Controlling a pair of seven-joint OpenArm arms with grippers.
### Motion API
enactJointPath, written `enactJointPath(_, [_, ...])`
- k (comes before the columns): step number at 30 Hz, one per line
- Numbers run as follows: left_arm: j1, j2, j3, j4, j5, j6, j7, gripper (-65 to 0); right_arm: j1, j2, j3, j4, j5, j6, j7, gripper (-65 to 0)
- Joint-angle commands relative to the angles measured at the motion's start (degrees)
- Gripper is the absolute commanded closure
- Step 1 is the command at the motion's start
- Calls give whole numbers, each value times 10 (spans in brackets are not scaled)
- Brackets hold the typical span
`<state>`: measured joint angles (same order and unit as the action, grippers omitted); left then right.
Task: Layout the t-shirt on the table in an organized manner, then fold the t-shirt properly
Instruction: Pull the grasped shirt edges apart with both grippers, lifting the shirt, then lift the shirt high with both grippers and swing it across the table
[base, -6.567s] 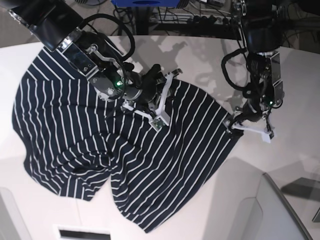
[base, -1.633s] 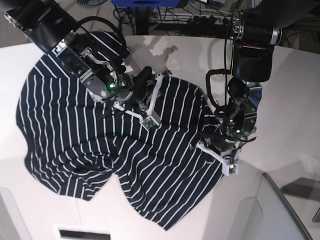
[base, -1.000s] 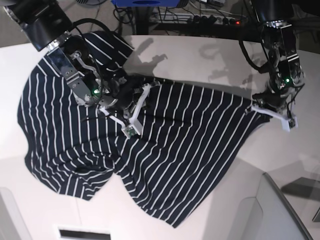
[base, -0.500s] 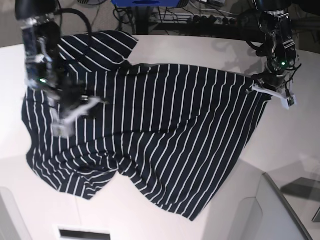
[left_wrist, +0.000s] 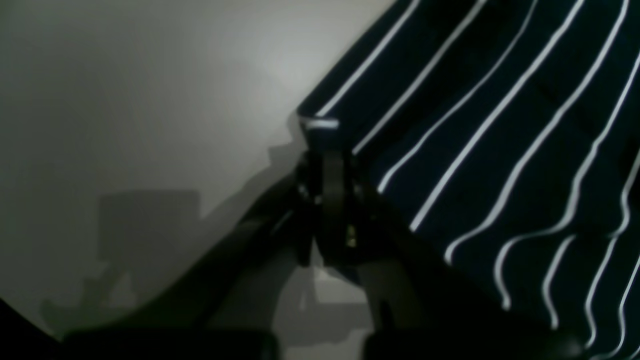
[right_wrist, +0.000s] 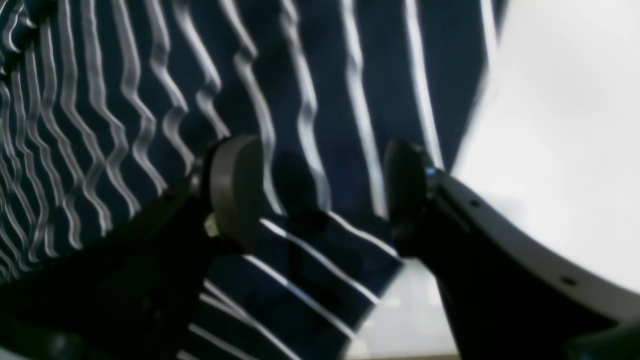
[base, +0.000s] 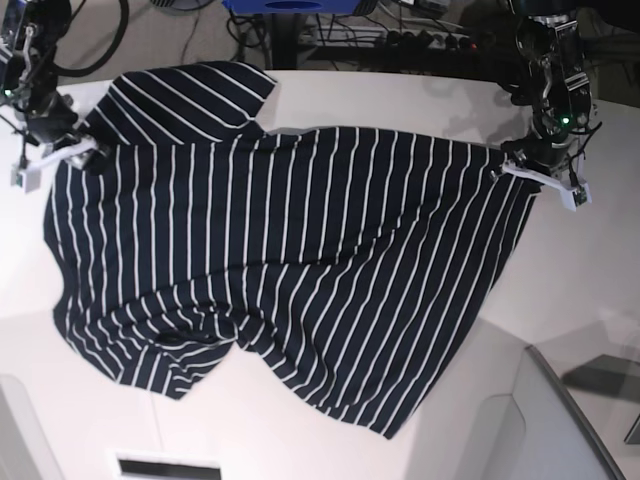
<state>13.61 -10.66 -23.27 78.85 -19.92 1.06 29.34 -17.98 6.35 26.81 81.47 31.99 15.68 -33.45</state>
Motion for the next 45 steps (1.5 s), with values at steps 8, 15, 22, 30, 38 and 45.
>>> enactJointPath(8, [2, -7, -4, 15, -2, 0, -10, 0, -22, 9, 6, 4, 7, 5, 10, -348])
enactJointPath(15, [2, -8, -4, 15, -2, 0, -7, 0, -60, 8, 6, 8, 8, 6, 10, -348])
enactJointPath(22, [2, -8, -2, 15, -2, 0, -6, 0, -73, 5, 0, 8, 10, 6, 7, -345])
enactJointPath(30, [2, -8, -2, 15, -2, 0, -6, 0, -77, -29, 0, 9, 10, 65, -46, -342])
enactJointPath(38, [2, -8, -2, 15, -2, 0, -6, 0, -77, -27, 0, 9, 10, 74, -54, -141])
enactJointPath(45, [24, -7, -3, 41, -2, 0, -6, 0, -80, -24, 8, 118, 8, 71, -135, -2])
